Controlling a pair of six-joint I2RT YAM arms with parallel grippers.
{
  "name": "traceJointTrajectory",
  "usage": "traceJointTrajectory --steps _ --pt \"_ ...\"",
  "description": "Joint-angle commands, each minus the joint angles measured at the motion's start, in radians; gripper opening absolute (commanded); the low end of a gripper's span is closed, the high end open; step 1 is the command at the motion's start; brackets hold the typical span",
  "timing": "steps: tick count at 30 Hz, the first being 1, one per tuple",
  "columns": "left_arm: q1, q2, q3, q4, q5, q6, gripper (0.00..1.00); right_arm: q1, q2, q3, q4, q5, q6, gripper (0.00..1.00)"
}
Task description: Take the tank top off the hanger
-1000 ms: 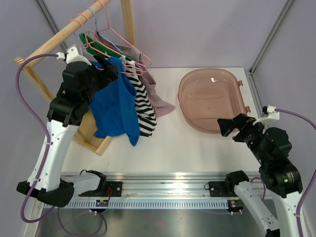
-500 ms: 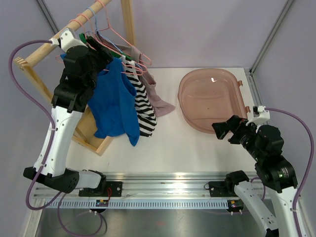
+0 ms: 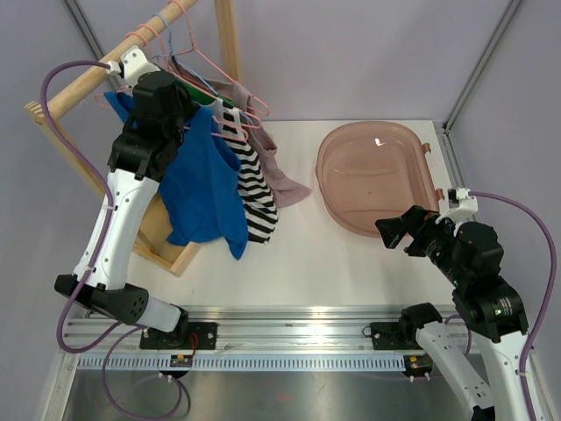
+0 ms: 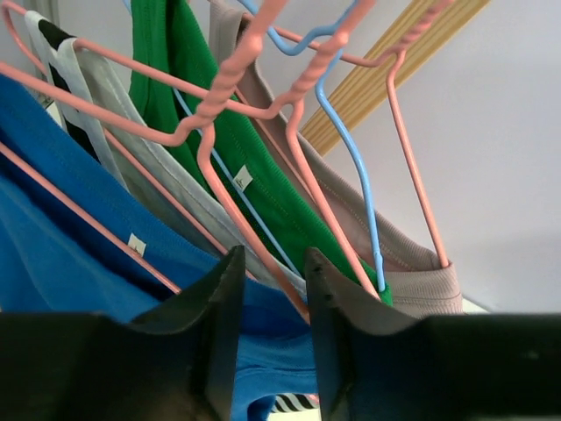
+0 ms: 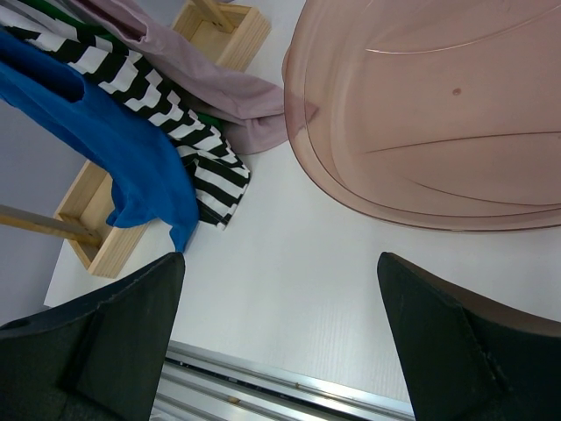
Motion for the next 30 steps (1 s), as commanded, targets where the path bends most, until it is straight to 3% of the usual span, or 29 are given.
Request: traceJointTrajectory --steps 1,6,13,23,30 --pt "0.015 -0.019 -0.003 0.047 -0.048 0.005 0.21 0.008 -0.002 0.013 0.007 -0.009 -0.008 1.0" --pt "0.015 -0.041 0.0 0.06 -0.045 0.005 0.0 0.008 -0.001 0.013 0.012 -0.015 -0.008 1.0" --pt "0.013 -0.131 -0.088 0.162 -0.056 -0.034 0.0 0.006 -0.005 0.015 0.017 -0.023 0.001 1.0" --pt "-0.01 -0.18 -0.025 0.143 -0.054 -0.052 0.0 0.006 0.001 0.03 0.012 -0.024 0.004 0.99" --pt "-0.038 -0.286 -0.127 0.181 -0.044 -0.047 0.0 0.006 0.007 0.035 0.021 -0.018 0.001 0.99"
